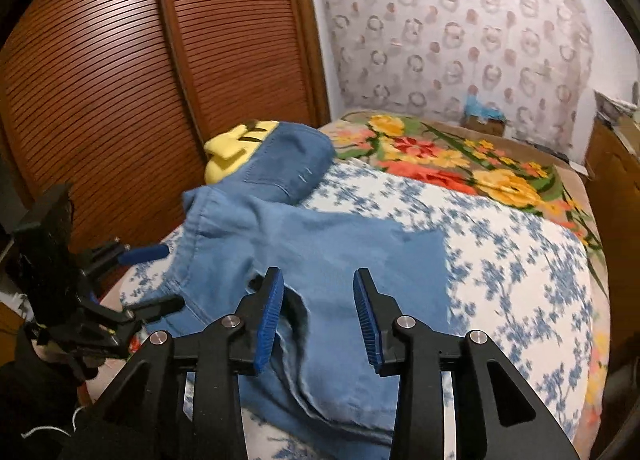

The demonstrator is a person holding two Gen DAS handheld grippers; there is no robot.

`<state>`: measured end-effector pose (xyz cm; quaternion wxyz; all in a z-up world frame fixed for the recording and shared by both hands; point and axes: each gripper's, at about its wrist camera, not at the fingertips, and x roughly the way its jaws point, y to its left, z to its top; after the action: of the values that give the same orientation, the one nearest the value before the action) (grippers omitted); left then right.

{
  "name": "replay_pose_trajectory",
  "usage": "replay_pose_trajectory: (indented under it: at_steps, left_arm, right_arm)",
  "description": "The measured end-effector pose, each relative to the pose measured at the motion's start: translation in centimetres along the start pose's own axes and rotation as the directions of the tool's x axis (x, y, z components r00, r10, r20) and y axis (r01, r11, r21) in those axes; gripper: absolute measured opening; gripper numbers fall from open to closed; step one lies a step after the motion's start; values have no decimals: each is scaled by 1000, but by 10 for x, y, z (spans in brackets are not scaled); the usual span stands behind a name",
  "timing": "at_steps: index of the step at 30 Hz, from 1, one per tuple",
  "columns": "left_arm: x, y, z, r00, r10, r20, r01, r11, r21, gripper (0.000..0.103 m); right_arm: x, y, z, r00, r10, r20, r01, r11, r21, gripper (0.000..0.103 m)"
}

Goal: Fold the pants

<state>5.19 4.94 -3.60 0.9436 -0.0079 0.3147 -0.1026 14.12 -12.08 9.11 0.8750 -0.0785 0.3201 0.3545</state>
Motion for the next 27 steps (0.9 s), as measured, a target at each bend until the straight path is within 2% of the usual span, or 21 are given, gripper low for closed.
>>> replay_pose_trajectory:
  at_steps: [10,19,21,24,27]
  left_arm:
    - [20,-28,26,999,-52,3,52,997,64,79]
    - [41,-46,43,994,-111,-9,112,988,105,79]
    - [50,-45,44,995,-97,-29,99,989,107,78]
    - [62,-45,41,996,-75,-58,81,991,108,69]
    - [69,-42,37,994,-72,-80,80,992,99,56]
  right_arm:
    - [-29,-15,-35,995,-96,-30,98,993,63,42]
    - [-35,-10,-65,995,-79,-65,88,984,155,44]
    - [-31,-10,-69,995,-57,-79,70,982,178,44]
    - [-24,-7,-72,994,-49,-97,67,980,185,44]
    - [-19,-10,-78,992,-51,-116,73,979,189,44]
